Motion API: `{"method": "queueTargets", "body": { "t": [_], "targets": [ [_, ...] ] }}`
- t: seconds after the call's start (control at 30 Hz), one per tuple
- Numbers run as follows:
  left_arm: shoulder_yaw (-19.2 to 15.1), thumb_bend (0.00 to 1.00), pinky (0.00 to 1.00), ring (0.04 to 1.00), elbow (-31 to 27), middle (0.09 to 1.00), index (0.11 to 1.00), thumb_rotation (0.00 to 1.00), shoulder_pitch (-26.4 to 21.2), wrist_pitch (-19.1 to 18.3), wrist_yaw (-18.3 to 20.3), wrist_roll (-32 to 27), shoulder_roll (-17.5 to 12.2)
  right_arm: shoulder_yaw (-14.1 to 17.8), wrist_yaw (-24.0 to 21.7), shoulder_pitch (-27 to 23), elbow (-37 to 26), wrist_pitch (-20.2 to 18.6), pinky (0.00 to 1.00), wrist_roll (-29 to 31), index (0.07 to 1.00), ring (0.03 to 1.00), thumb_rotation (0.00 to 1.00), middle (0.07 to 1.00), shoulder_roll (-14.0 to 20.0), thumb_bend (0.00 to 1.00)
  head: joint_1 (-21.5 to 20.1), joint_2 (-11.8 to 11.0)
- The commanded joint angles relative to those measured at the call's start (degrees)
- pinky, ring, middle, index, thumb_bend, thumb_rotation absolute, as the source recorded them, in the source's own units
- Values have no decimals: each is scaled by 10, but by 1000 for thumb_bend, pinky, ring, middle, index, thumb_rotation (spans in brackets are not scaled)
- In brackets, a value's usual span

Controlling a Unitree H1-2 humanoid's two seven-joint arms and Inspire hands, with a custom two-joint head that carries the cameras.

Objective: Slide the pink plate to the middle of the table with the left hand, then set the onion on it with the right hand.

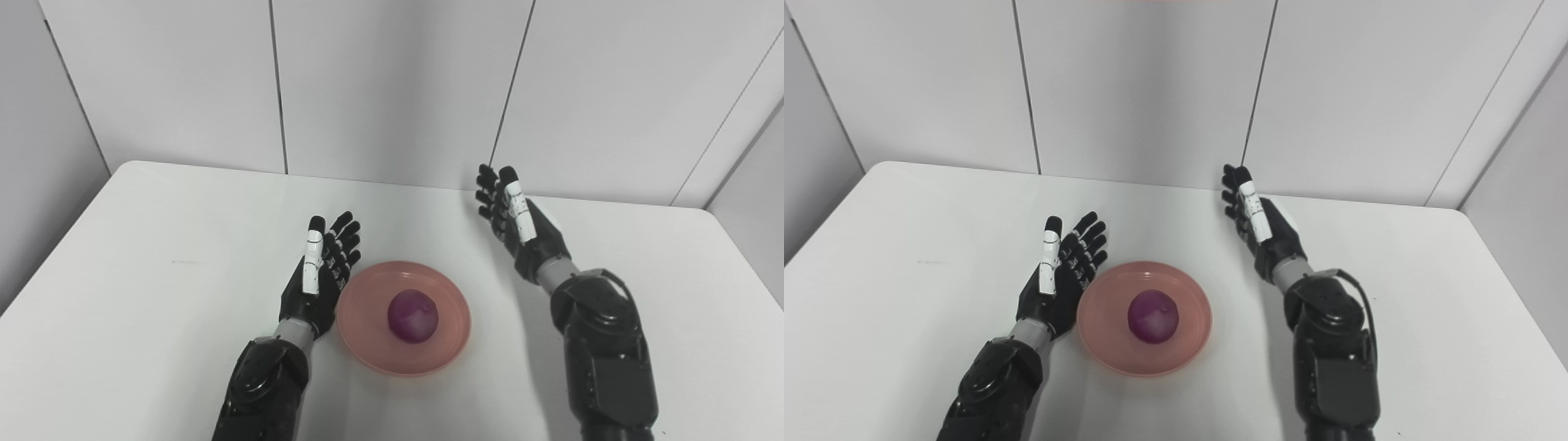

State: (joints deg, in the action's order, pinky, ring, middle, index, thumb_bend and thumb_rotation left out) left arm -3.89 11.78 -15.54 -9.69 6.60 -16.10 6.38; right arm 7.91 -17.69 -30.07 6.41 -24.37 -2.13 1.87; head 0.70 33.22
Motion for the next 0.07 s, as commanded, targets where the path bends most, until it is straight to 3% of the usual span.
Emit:
{"method": "queueTargets", "body": {
  "t": [0.0, 0.03],
  "targets": [
    [-3, 732, 1000, 1000, 21, 958, 906, 987, 32, -42, -28, 14, -4, 4, 35, 1, -12, 77, 1000, 13, 1000, 1000, 1000, 1000, -3, 945, 1, 1],
    [-3, 731, 1000, 1000, 21, 958, 906, 989, 32, -42, -28, 15, -3, 2, 45, 6, -7, 101, 1000, 12, 1000, 1000, 1000, 1000, -4, 934, 1, 1]
  ]
}}
